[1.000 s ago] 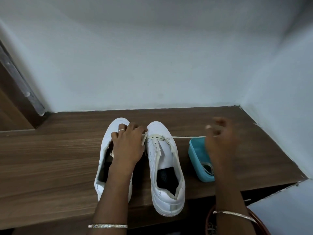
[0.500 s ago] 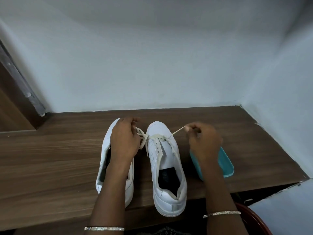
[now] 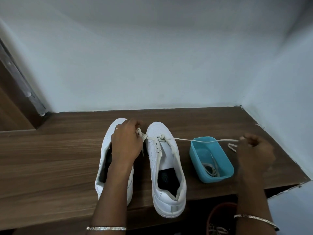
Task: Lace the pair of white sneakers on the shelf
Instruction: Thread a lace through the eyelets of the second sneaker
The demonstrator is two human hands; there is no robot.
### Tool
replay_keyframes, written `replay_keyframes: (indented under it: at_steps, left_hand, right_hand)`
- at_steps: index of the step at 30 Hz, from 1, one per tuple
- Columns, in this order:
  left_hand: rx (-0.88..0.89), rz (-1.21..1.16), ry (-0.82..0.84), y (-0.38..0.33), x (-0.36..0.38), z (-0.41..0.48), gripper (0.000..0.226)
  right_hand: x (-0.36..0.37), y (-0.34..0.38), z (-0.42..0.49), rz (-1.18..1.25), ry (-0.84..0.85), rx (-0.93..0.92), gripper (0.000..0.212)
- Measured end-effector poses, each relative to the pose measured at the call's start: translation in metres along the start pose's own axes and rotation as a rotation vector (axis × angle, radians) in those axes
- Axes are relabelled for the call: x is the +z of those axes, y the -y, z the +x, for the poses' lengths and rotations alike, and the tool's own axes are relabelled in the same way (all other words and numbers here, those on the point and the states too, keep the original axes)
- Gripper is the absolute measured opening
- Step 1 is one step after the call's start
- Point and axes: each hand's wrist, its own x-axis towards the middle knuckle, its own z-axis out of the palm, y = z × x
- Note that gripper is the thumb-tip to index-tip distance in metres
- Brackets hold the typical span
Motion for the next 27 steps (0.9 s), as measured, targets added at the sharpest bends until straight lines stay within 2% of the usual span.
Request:
replay_keyframes:
  at_steps: [3,7,9,12,17,22,27]
  left_hand:
    - [-0.003,0.013,0.016,-0.003,0.001,-0.001,0.032]
    - [0.036,0.160,0.190,-0.011,0.000,-0.006,0.017]
    - [0.059,0.211,0.222,-0.013,0.002,-0.008,0.011]
    - [0.080,0.290,0.172,-0.012,0.004,-0.011,0.001]
    - [0.094,0.364,0.199,-0.010,0.007,-0.012,0.004]
    - [0.101,0.376,0.233,-0.010,0.010,-0.012,0.016]
    - [0.125,0.401,0.262,-0.014,0.011,-0.014,0.013]
  right_hand:
    - [0.013,0.023,-0.014,-0.114,0.175,-0.197,0.017]
    - [0.046,0.044,-0.051,-0.116,0.686,-0.526,0.020]
    - [0.060,0.046,-0.068,-0.208,0.832,-0.633,0.024]
    - [0.070,0.048,-0.078,-0.362,0.755,-0.687,0.016]
    - [0.074,0.040,-0.078,-0.180,0.762,-0.576,0.007]
    - [0.064,0.043,-0.078,-0.268,0.567,-0.555,0.013]
    - [0.061,0.046,-0.077,-0.266,0.573,-0.452,0.013]
